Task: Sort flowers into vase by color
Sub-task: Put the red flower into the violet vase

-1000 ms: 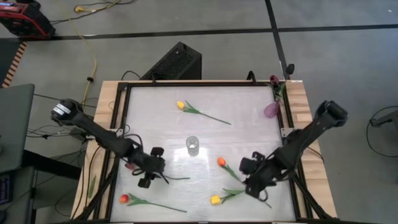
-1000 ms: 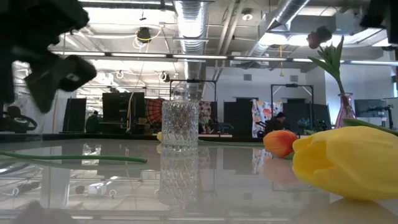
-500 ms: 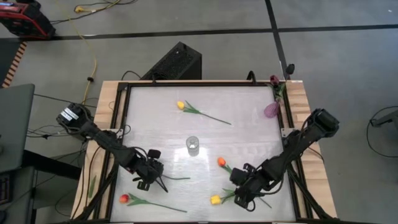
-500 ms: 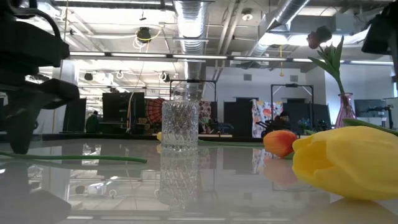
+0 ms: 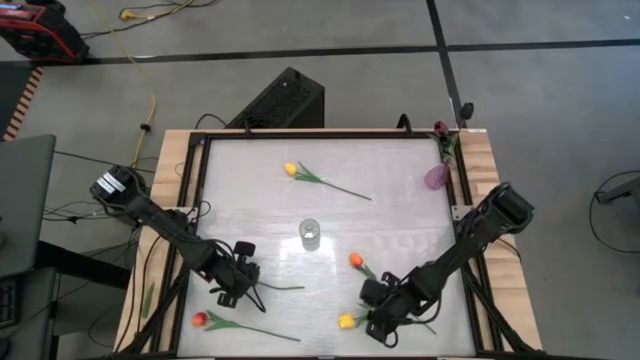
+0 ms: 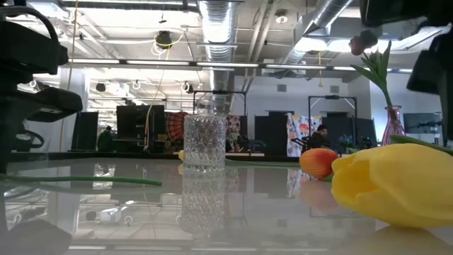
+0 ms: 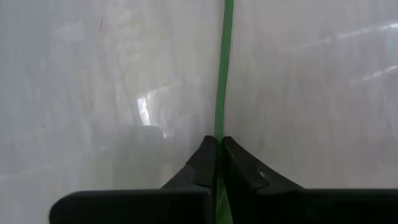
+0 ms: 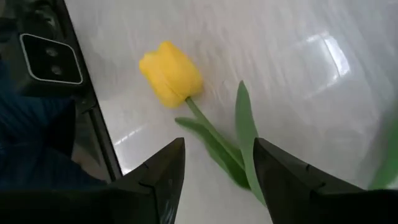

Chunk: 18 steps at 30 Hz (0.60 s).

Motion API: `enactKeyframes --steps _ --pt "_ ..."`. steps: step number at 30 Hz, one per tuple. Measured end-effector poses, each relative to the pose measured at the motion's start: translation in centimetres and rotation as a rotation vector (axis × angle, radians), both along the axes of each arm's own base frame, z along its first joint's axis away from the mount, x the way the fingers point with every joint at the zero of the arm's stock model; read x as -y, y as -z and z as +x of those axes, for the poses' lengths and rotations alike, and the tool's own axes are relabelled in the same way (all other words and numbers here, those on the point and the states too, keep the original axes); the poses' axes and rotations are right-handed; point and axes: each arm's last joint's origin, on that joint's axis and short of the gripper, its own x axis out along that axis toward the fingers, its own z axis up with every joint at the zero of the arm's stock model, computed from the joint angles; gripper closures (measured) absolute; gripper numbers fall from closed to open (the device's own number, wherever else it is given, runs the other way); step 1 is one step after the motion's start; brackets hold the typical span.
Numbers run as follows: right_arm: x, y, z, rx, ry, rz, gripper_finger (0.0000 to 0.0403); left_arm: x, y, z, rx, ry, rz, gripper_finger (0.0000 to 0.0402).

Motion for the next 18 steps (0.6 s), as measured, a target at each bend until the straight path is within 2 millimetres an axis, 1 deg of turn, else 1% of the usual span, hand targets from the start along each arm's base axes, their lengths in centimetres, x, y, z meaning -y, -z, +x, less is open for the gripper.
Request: enactKeyframes --steps 4,7,10,13,15,18 --pt "-0.2 0.3 0.3 0.008 0.000 0.014 0.0186 -0.4 -1.8 0.3 0.046 -0.014 -0.032 0.0399" --pt "-0.4 -0.1 0.5 0.047 -0.027 0.025 0.0186 -0.6 -4.1 1.3 0.145 -0.076 -0.114 0.0399" --pt "-0.5 -1.0 1.1 0.109 -0.080 -0.004 0.0190 -1.5 -5.8 1.8 0.187 -0.154 -0.186 0.0399" --pt "-0.2 -2.1 2.1 0.191 -0.146 -0.088 0.0200 -2.3 -7.6 2.5 0.232 -0.227 -0.300 0.0400" --pt "0.3 -2.9 3.0 0.256 -0.190 -0.189 0.0208 -3.0 -8.1 3.1 0.247 -0.291 -0.366 0.0400" --pt "1.2 -4.8 4.6 0.370 -0.269 -0.362 0.0220 -3.8 -8.5 3.8 0.251 -0.392 -0.457 0.0400"
